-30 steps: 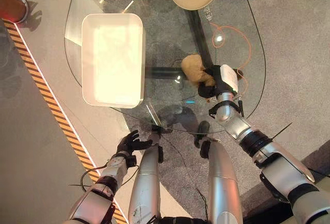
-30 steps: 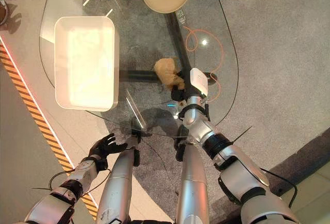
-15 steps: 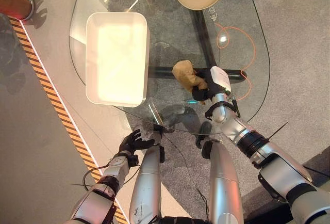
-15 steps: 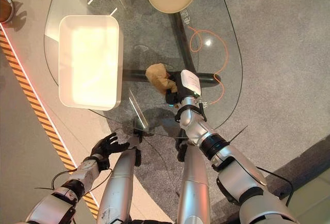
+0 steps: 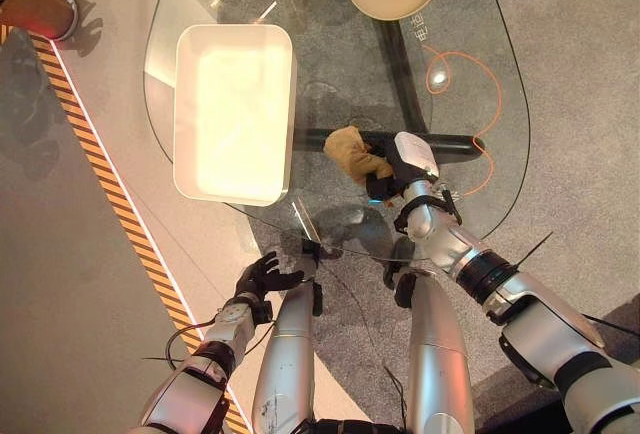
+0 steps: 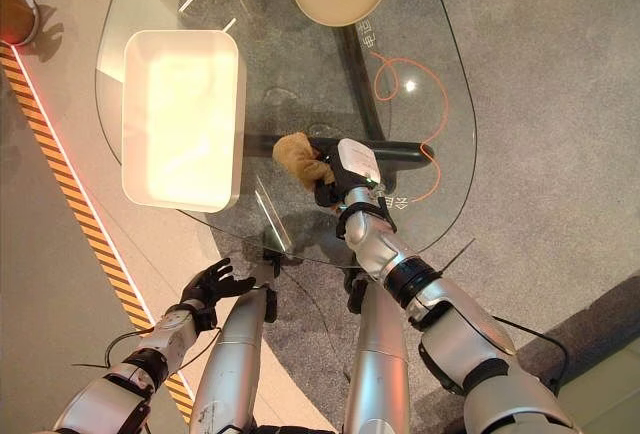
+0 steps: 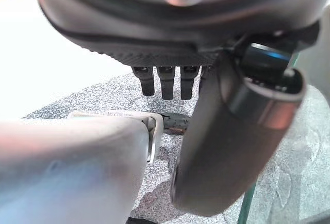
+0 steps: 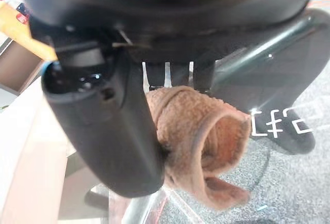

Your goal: Wipe the table with a cloth and put it in the basket.

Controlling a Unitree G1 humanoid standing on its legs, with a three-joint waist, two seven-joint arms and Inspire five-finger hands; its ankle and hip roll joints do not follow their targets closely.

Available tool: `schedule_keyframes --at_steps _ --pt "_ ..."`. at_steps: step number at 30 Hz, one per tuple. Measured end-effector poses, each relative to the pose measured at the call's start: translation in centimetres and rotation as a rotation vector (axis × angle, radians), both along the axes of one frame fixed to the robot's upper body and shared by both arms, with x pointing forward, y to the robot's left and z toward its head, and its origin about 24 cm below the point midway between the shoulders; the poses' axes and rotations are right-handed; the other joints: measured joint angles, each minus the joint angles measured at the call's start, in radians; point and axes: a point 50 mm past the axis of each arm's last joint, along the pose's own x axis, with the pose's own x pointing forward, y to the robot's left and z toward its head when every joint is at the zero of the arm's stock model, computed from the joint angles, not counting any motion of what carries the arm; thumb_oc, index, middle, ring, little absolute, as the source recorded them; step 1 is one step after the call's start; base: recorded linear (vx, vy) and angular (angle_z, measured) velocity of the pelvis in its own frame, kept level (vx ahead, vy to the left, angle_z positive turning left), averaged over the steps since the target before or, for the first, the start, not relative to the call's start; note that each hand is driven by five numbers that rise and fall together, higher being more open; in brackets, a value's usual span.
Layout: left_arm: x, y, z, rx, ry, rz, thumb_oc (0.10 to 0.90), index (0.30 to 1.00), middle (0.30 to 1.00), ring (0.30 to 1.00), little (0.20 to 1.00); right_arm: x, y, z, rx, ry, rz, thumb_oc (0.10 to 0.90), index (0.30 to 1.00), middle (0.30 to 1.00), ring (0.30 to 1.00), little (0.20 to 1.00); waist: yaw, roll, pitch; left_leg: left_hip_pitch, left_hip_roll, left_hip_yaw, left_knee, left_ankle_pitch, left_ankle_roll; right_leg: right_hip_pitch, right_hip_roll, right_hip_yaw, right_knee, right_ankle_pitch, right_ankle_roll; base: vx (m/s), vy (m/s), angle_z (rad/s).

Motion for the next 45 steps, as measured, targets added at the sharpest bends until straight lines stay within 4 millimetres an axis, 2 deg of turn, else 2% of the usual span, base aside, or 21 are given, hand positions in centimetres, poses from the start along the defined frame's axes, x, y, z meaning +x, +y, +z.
schedule_keyframes --at_steps 19,24,31,40,45 --pt "0.1 -0.1 0.1 -0.002 -0.004 -0.004 0.800 0.900 0.900 0.900 0.900 0.0 0.1 0.0 -0.016 -0.012 -0.007 0.100 0.300 0.300 0.300 0.200 0.002 0.001 0.000 0.000 -0.004 -0.001 0.000 0.004 -0.002 0.000 -0.007 -0.001 0.004 -0.001 0.000 0.00 0.000 0.00" --pt "0.1 -0.1 0.1 -0.001 -0.003 -0.004 0.800 0.900 0.900 0.900 0.900 0.3 -0.8 0.2 -0.003 -0.044 -0.064 0.100 0.300 0.300 0.300 0.200 0.013 0.002 0.000 0.000 -0.006 -0.003 0.001 0.005 0.001 0.000 -0.009 -0.003 0.007 -0.001 0.000 0.00 -0.013 0.01" --pt "0.1 0.0 0.1 0.003 -0.001 -0.006 0.800 0.900 0.900 0.900 0.900 1.2 -2.0 1.9 0.049 -0.100 -0.155 0.100 0.300 0.300 0.300 0.200 0.028 0.003 0.001 -0.009 -0.009 -0.018 0.004 0.006 0.002 0.001 -0.014 -0.016 0.007 0.000 0.000 0.00 -0.010 0.04" --pt "0.1 0.1 0.1 0.005 0.001 -0.006 0.800 0.900 0.900 0.900 0.900 2.2 -6.9 6.8 0.106 -0.294 -0.372 0.100 0.300 0.300 0.300 0.200 0.033 0.004 0.001 -0.025 -0.013 -0.026 0.016 0.006 0.003 0.000 -0.015 -0.022 -0.002 0.000 0.002 0.00 -0.001 0.02" --pt "0.1 0.1 0.1 0.005 0.000 -0.006 0.800 0.900 0.900 0.900 0.900 2.1 -7.8 7.2 0.142 -0.318 -0.417 0.100 0.300 0.300 0.300 0.200 0.029 0.004 0.001 -0.026 -0.013 -0.026 0.016 0.006 0.003 -0.001 -0.015 -0.022 -0.003 0.000 0.002 0.00 0.000 0.00"
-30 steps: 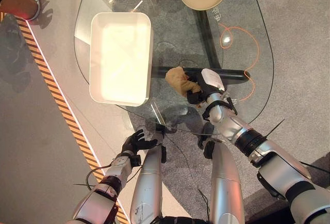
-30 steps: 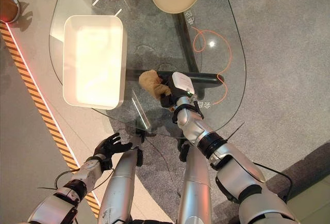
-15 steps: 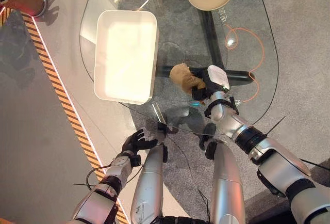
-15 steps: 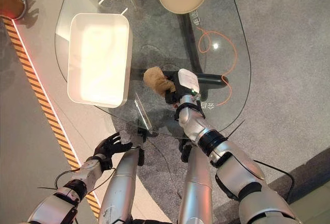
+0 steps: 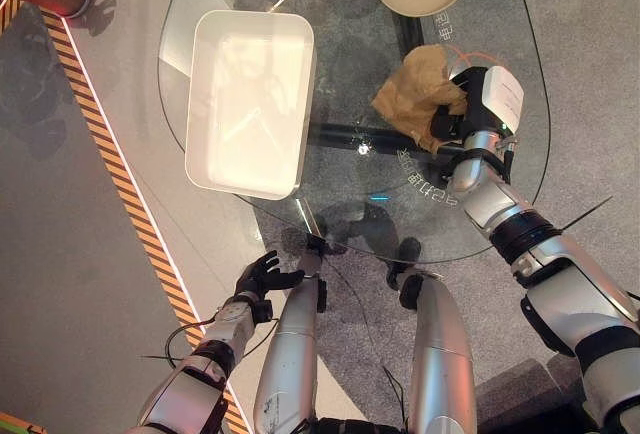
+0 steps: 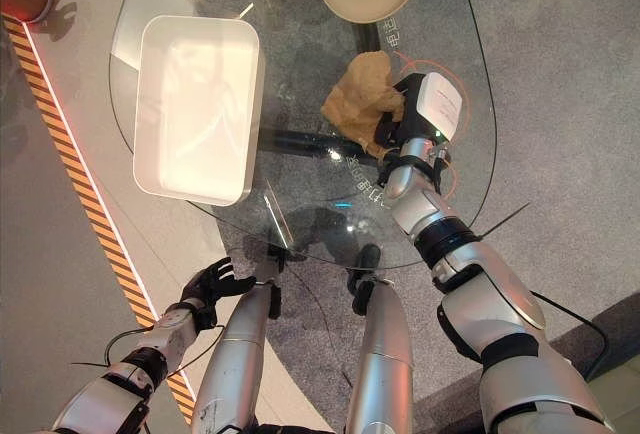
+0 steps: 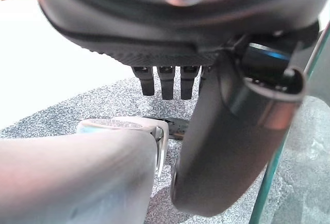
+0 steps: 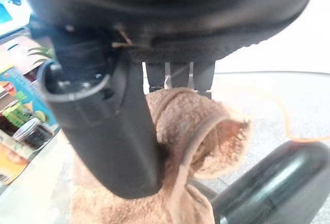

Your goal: Wipe the table with a cloth and put it in the basket.

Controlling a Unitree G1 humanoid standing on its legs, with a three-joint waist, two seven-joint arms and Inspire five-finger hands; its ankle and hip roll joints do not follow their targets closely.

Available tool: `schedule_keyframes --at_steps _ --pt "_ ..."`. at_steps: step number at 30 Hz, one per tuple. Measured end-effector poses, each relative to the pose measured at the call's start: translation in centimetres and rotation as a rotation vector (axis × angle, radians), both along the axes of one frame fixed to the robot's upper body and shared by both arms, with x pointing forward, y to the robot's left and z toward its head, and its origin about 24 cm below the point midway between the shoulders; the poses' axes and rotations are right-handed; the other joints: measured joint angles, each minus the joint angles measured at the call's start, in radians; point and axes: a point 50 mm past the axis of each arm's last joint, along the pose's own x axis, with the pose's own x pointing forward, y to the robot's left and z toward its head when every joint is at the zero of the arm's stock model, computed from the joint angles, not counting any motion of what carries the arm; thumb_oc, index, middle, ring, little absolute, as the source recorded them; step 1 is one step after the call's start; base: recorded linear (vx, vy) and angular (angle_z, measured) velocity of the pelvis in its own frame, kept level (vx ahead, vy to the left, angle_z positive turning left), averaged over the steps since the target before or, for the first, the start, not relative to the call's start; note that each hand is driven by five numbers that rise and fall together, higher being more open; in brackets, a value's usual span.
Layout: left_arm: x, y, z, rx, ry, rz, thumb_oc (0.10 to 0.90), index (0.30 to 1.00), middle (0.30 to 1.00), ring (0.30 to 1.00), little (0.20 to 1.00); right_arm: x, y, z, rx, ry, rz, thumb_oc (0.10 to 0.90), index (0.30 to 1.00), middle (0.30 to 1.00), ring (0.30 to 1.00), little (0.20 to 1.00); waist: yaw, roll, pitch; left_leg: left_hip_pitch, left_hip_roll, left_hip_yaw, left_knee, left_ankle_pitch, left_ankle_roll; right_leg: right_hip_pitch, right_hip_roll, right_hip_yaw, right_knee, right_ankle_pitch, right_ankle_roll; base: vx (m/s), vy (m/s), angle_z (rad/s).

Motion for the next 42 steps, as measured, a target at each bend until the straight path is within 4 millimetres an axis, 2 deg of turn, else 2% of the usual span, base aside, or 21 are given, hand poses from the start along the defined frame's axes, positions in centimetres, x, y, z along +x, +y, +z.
schedule_keyframes --at_steps 9,22,26,35,42 --pt "-0.1 0.2 0.0 0.002 -0.001 0.003 0.800 0.900 0.900 0.900 0.900 -0.1 -1.5 -0.2 0.041 -0.025 -0.093 0.100 0.300 0.300 0.300 0.200 0.001 0.000 0.000 -0.016 -0.001 0.000 0.002 -0.001 0.001 -0.016 0.000 0.000 0.001 0.001 0.001 0.00 0.000 0.00" --pt "0.0 1.4 0.3 0.022 -0.009 0.001 0.800 0.900 0.900 0.900 0.900 -0.8 -6.2 -0.6 0.125 -0.043 -0.315 0.100 0.300 0.300 0.300 0.200 -0.003 0.000 0.000 -0.035 -0.001 0.000 0.021 -0.005 0.003 -0.023 0.001 0.000 -0.003 0.004 0.005 0.00 0.000 0.00" --pt "0.0 1.5 0.4 0.021 -0.011 -0.002 0.800 0.900 0.900 0.900 0.900 -1.0 -7.1 -0.6 0.133 -0.056 -0.334 0.100 0.300 0.300 0.300 0.200 -0.003 0.000 0.000 -0.039 -0.002 0.000 0.022 -0.005 0.004 -0.023 0.002 0.000 -0.010 0.009 0.009 0.00 0.000 0.00" --pt "0.1 1.7 0.5 0.012 -0.013 -0.004 0.800 0.900 0.900 0.900 0.900 -1.1 -7.8 -0.4 0.166 -0.090 -0.338 0.100 0.300 0.300 0.300 0.200 -0.004 -0.001 0.001 -0.048 -0.005 0.000 0.036 -0.013 0.017 -0.023 0.003 0.001 -0.016 0.018 0.014 0.00 0.000 0.00" --pt "0.1 2.2 0.5 0.013 0.000 0.006 0.800 0.900 0.900 0.900 0.900 -0.9 -6.7 0.4 0.165 -0.123 -0.282 0.100 0.300 0.300 0.300 0.200 -0.006 -0.001 0.001 -0.049 -0.004 0.000 0.033 -0.013 0.017 -0.023 0.005 0.001 -0.020 0.020 0.014 0.00 0.000 0.00"
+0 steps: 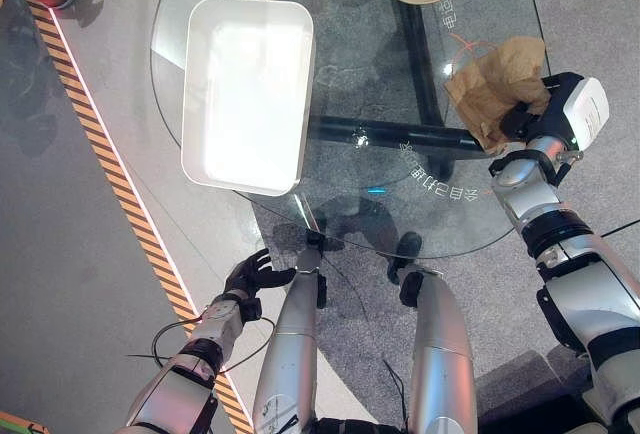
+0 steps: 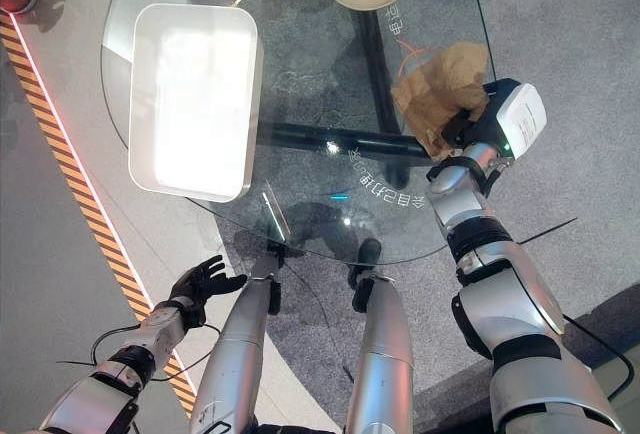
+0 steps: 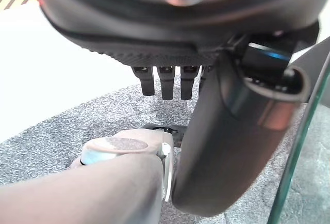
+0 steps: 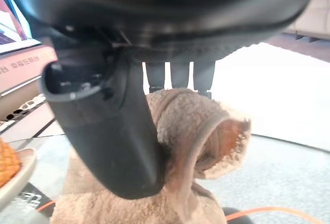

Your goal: Wipe the table with a cloth and put it in the basket.

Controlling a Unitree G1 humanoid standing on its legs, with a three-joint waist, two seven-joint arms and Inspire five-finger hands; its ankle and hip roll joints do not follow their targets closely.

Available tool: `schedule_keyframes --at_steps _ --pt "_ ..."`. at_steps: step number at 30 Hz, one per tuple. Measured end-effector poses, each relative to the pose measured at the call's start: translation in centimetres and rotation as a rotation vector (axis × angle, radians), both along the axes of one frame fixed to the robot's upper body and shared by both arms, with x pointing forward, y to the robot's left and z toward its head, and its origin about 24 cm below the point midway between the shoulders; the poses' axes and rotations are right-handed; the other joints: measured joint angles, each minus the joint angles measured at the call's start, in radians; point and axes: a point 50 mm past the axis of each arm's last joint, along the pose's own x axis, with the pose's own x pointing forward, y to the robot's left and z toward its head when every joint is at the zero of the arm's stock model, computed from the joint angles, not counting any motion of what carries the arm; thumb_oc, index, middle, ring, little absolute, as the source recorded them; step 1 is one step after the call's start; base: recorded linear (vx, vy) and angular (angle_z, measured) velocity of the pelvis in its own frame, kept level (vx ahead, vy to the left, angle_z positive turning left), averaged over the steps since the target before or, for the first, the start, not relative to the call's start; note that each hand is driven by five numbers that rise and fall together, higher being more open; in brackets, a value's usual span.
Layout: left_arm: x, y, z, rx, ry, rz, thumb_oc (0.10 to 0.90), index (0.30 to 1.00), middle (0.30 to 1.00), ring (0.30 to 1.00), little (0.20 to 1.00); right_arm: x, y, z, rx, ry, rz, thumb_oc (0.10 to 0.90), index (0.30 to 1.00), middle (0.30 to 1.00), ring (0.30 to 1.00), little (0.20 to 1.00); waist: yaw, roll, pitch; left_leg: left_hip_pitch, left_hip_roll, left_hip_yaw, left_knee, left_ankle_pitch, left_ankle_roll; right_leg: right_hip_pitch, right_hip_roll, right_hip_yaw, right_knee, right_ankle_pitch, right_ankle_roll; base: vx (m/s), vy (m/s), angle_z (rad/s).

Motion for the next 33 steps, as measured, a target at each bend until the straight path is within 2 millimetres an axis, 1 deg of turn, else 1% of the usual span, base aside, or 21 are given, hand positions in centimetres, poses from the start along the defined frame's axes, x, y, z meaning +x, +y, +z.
schedule_keyframes --at_steps 7,9,13,22,33 --pt "0.0 0.2 0.1 0.003 -0.003 0.002 0.800 0.900 0.900 0.900 0.900 0.4 2.0 0.4 -0.047 0.009 0.107 0.100 0.300 0.300 0.300 0.200 0.000 0.000 0.000 0.001 -0.001 0.000 -0.009 0.003 -0.004 0.000 0.000 0.000 -0.007 0.003 0.002 0.00 0.000 0.00" --pt "0.0 0.2 0.1 0.003 -0.003 0.002 0.800 0.900 0.900 0.900 0.900 0.5 2.6 0.5 -0.089 0.029 0.140 0.100 0.300 0.300 0.300 0.200 0.002 0.000 0.000 0.001 -0.002 0.000 -0.010 0.003 -0.004 0.000 0.000 0.000 -0.007 0.005 0.003 0.00 0.000 0.00" --pt "0.0 0.2 0.1 0.003 -0.005 0.001 0.800 0.900 0.900 0.900 0.900 0.7 3.8 0.2 -0.175 0.080 0.195 0.100 0.300 0.300 0.300 0.200 0.002 0.000 0.000 0.007 -0.003 0.000 -0.011 0.004 -0.003 0.006 -0.001 -0.001 -0.008 0.006 0.003 0.00 0.000 0.00" --pt "0.0 0.2 0.1 0.004 -0.006 0.000 0.800 0.900 0.900 0.900 0.900 1.2 5.9 -0.5 -0.275 0.189 0.280 0.100 0.300 0.300 0.300 0.200 0.003 0.000 0.000 0.026 -0.003 0.000 -0.018 0.008 0.002 0.021 -0.002 0.000 -0.010 0.010 0.003 0.00 0.000 0.00" --pt "0.1 -0.1 0.2 0.000 -0.010 -0.005 0.800 0.900 0.900 0.900 0.900 1.4 7.6 -0.8 -0.341 0.245 0.359 0.100 0.300 0.300 0.300 0.200 0.003 0.001 -0.001 0.039 -0.002 0.001 -0.049 0.022 -0.002 0.021 -0.003 0.000 -0.015 0.010 0.001 0.00 0.000 0.00"
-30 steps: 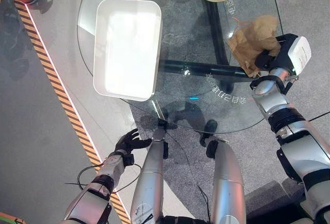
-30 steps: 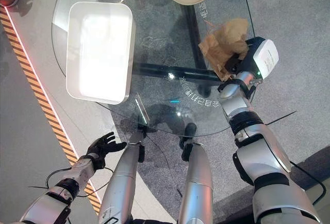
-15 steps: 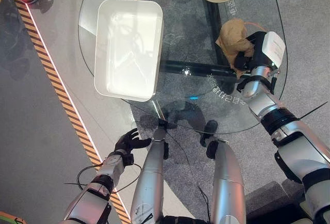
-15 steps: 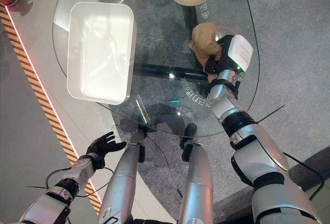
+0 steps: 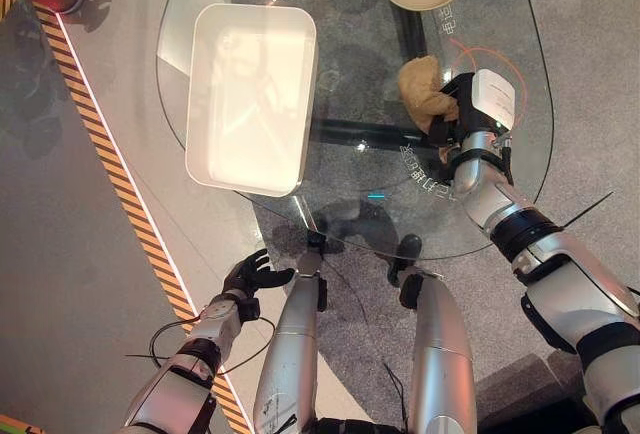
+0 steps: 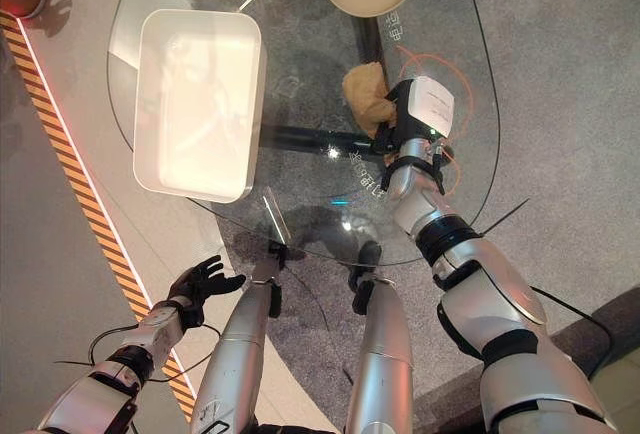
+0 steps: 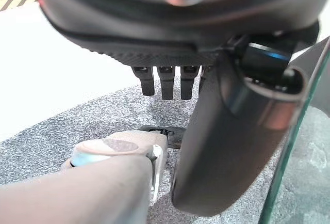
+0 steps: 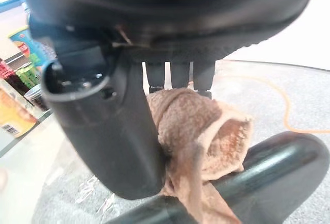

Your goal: Wipe the table with a cloth and put it in the basket.

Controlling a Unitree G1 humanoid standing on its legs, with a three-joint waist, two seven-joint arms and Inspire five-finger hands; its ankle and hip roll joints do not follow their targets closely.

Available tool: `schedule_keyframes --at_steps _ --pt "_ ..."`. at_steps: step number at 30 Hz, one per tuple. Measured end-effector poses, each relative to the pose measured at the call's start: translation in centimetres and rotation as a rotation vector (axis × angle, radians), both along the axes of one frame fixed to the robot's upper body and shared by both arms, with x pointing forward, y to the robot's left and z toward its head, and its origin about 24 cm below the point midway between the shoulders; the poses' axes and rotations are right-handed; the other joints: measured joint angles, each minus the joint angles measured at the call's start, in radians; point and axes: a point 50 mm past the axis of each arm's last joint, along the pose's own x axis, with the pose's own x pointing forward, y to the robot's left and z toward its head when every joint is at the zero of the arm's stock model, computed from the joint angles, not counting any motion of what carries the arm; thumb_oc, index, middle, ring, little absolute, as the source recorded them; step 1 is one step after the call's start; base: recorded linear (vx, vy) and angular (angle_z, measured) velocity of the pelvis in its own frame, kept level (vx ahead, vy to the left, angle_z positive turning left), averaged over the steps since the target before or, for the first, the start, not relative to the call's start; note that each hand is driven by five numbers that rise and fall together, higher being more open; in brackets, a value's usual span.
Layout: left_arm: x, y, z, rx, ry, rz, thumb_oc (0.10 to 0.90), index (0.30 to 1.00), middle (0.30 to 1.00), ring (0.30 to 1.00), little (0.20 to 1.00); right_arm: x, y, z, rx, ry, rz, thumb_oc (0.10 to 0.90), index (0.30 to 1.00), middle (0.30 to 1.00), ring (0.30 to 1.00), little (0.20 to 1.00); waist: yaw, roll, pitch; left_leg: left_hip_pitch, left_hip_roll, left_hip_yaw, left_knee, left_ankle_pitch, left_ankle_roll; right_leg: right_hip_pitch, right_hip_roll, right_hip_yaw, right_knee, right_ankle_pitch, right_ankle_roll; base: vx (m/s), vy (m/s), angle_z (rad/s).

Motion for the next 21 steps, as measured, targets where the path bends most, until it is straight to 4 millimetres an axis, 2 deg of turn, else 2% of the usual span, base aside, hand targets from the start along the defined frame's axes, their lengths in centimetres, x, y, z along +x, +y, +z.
schedule_keyframes --at_steps 8,15,21 --pt "0.1 -0.3 0.1 -0.005 -0.008 -0.005 0.800 0.900 0.900 0.900 0.900 -0.1 1.6 0.1 -0.069 0.031 0.089 0.100 0.300 0.300 0.300 0.200 0.000 0.001 0.000 0.000 0.000 0.000 -0.002 0.002 -0.002 -0.002 0.001 0.000 0.001 -0.001 -0.001 0.00 0.000 0.00" --pt "0.1 -0.9 0.0 -0.016 -0.006 -0.010 0.800 0.900 0.900 0.900 0.900 -0.4 5.3 -0.9 -0.132 0.089 0.240 0.100 0.300 0.300 0.300 0.200 0.002 0.004 0.000 -0.001 0.000 0.001 -0.009 0.002 -0.003 -0.007 0.000 0.000 0.003 -0.003 -0.002 0.00 0.000 0.00" --pt "0.1 -1.6 -0.2 -0.033 -0.004 -0.019 0.800 0.900 0.900 0.900 0.900 -0.9 6.9 -1.4 -0.188 0.127 0.328 0.100 0.300 0.300 0.300 0.200 0.009 0.007 0.000 -0.001 -0.001 0.002 -0.019 0.008 -0.005 -0.011 -0.001 0.000 0.004 -0.003 -0.002 0.00 0.000 0.00"
